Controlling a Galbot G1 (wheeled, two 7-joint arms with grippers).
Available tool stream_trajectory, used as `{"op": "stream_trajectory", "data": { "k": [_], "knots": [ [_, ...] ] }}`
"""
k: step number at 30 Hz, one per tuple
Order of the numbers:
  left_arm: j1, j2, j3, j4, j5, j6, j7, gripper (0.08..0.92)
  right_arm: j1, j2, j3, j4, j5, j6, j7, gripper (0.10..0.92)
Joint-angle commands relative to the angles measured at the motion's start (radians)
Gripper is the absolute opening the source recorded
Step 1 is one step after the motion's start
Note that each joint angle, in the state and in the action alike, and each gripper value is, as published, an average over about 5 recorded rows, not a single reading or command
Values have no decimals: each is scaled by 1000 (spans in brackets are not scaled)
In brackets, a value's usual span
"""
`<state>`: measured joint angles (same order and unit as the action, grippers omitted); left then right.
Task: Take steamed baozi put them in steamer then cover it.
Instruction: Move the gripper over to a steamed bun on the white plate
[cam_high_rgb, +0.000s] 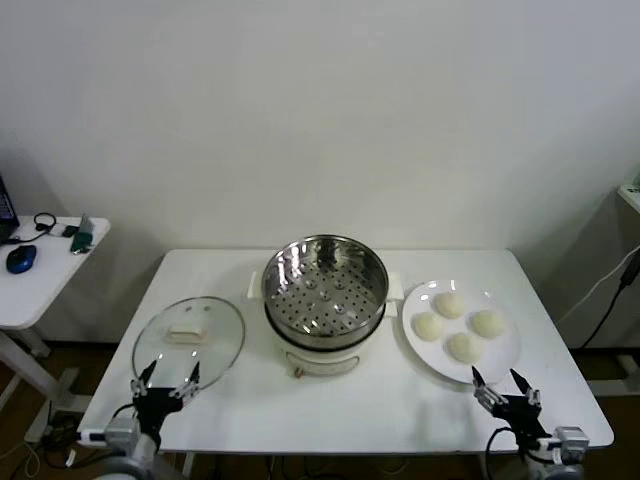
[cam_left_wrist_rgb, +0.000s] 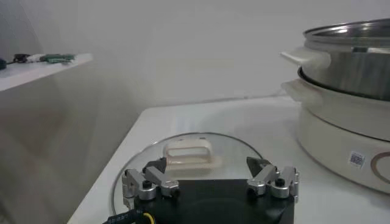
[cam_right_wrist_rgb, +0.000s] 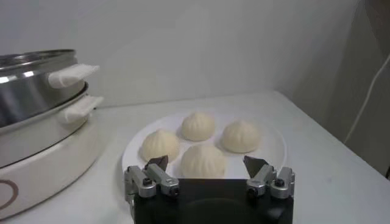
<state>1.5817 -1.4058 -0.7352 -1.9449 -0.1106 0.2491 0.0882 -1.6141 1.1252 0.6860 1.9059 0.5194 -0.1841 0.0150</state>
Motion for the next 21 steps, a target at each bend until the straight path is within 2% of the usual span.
{"op": "stream_trajectory", "data": {
  "k": [1, 6, 11, 16, 21],
  "knots": [
    [-1, 2, 1, 1, -1, 2, 0, 823, 30, -13, 3, 2, -27, -43, -3, 823],
    [0, 4, 4, 4, -1, -1, 0, 823, 227, -129, -17, -7, -88, -217, 34, 823],
    [2, 5, 8, -2, -9, -5, 0, 823, 577, -354, -216, -127, -89, -401, 36, 823],
    [-5, 2, 13, -2, -11, -7, 0, 823, 966, -599, -640, -286, -118, -436, -171, 823],
    [-5, -3, 14, -11, -14, -8, 1, 823, 1283, -748, -1024, -409, -251, -348, -474, 823]
  ]
}}
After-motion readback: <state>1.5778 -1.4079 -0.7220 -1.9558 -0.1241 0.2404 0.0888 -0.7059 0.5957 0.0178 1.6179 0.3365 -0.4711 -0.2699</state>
